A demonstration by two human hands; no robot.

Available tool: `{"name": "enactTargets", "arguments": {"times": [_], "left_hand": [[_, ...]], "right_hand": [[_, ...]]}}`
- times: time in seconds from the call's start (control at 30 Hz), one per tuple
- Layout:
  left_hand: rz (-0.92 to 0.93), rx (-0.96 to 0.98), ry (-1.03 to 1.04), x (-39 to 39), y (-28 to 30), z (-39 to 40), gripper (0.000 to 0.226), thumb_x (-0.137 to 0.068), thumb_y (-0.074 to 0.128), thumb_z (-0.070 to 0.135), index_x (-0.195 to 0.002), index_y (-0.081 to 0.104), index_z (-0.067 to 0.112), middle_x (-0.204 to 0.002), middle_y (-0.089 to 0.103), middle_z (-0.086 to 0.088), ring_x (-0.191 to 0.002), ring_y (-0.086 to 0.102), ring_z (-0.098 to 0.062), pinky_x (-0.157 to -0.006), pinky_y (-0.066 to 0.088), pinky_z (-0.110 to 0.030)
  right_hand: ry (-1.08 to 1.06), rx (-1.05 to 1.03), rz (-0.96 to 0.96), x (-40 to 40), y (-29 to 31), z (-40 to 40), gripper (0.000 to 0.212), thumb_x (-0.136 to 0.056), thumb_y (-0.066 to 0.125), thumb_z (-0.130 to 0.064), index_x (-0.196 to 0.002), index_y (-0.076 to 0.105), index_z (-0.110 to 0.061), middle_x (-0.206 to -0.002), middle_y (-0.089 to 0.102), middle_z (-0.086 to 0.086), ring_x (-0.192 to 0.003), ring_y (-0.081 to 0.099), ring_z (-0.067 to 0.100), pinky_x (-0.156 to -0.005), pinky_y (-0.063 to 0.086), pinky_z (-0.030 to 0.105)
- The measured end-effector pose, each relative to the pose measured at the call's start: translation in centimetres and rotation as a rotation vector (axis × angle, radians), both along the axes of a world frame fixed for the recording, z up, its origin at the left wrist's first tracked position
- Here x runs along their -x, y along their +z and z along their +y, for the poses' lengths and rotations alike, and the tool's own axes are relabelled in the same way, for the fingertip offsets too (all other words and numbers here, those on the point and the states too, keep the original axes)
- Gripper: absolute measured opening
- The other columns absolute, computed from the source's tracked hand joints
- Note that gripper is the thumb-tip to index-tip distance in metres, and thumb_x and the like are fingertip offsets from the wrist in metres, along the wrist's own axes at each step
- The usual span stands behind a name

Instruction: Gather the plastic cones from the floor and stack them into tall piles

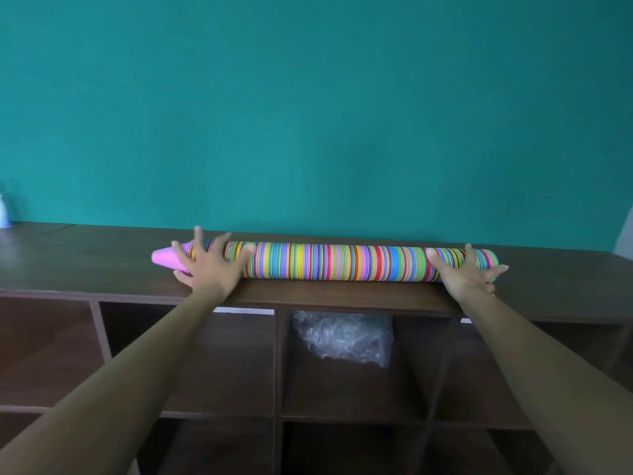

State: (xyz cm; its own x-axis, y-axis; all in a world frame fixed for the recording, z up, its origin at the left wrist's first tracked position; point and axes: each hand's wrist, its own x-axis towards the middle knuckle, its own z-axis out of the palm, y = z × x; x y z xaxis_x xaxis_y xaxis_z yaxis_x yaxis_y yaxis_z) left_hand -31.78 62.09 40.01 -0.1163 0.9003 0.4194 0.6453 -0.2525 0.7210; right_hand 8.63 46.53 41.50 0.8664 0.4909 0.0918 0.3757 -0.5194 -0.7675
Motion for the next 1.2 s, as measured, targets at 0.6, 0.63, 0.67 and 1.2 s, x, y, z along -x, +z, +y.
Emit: {"name": "enactTargets", "arguments": {"times": [0.6,0.63,0.67,1.2], "left_hand": [[0.366,0.079,-0.015,-5.1,-0.5,9.1,0.112,-0.048,0.057,0.099,-0.145,0.03,0.05,-0.166,0.004,0.005,-0.149,-0.024,-0.04,-0.113,0.004,-0.076],[0.377,0.077,-0.019,-5.6,-0.6,10.1,0.114,-0.048,0.055,0.1,-0.147,0.028,0.05,-0.166,0.003,0.005,-0.149,-0.023,-0.041,-0.113,0.005,-0.076],[0.383,0.074,-0.023,-6.1,-0.7,11.0,0.116,-0.048,0.053,0.101,-0.148,0.026,0.05,-0.167,0.002,0.004,-0.149,-0.023,-0.042,-0.113,0.005,-0.076],[0.476,-0.188,-0.009,-11.1,-1.5,21.6,0.089,-0.079,0.049,0.08,-0.154,0.027,0.037,-0.168,0.006,-0.009,-0.154,-0.001,-0.032,-0.111,0.015,-0.075]], "right_hand": [[0.141,0.09,-0.166,-6.6,-1.0,7.1,0.132,-0.057,0.072,-0.085,-0.158,-0.002,-0.044,-0.16,-0.026,0.026,-0.149,0.021,0.048,-0.121,0.021,0.051],[0.137,0.096,-0.181,-7.0,-1.2,7.9,0.132,-0.058,0.072,-0.085,-0.158,-0.003,-0.043,-0.16,-0.025,0.027,-0.148,0.022,0.047,-0.12,0.022,0.051],[0.135,0.103,-0.2,-7.5,-1.3,8.6,0.131,-0.059,0.071,-0.085,-0.158,-0.004,-0.042,-0.16,-0.023,0.029,-0.148,0.024,0.047,-0.12,0.023,0.05],[0.098,0.105,-0.353,-12.7,-1.9,18.0,0.105,-0.083,0.063,-0.071,-0.16,0.004,-0.029,-0.161,-0.012,0.033,-0.14,0.036,0.049,-0.117,0.027,0.051]]}}
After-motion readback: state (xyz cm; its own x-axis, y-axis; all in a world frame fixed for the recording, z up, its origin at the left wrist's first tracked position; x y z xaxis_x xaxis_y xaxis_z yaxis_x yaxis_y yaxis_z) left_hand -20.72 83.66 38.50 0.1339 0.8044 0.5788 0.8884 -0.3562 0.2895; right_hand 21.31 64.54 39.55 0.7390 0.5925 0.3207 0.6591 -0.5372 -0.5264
